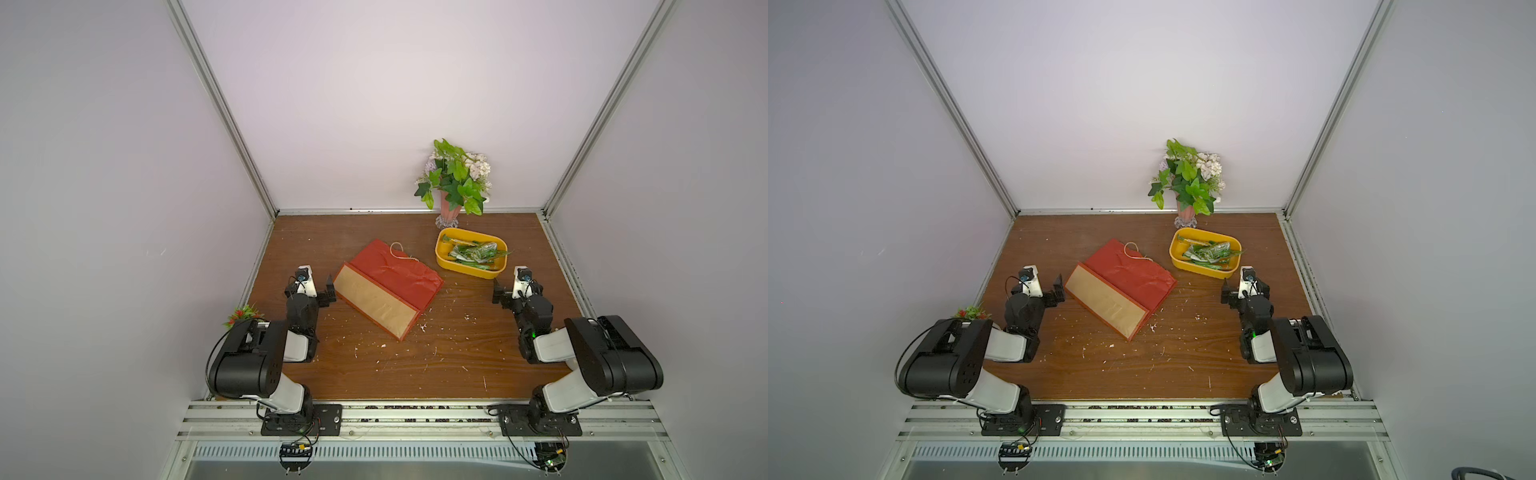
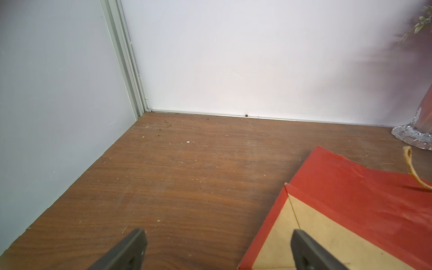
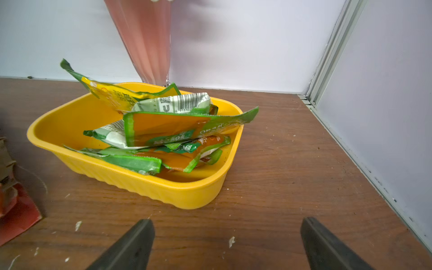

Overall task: Place the condiment packets inside the bag
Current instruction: Open the paper bag at the center of the board.

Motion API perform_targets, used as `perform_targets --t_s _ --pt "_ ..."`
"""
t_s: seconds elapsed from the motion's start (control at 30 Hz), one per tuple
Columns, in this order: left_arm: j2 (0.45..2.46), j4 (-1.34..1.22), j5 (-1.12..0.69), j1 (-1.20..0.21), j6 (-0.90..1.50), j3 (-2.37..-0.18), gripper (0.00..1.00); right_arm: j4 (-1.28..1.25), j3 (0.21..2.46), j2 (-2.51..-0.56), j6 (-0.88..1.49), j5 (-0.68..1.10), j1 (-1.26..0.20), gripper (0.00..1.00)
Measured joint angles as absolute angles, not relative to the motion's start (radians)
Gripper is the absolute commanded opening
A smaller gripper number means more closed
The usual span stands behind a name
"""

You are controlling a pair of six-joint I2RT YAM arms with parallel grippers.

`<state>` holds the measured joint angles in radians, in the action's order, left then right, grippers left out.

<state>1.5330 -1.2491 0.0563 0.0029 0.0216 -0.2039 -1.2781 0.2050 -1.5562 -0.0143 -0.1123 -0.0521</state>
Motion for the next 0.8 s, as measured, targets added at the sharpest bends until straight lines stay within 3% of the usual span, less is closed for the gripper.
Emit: perform_targets --t_s 0.63,0.8 --pt "1.533 -1.249 0.057 0.003 0.022 -0.204 0.99 -1.283 0.204 -1.554 -0.007 -0.152 -0.058 0.99" --pt "1.458 -1.159 0.022 0.04 0.047 -0.218 0.99 -1.198 0.171 -1.354 0.02 -0.286 -0.09 0.99"
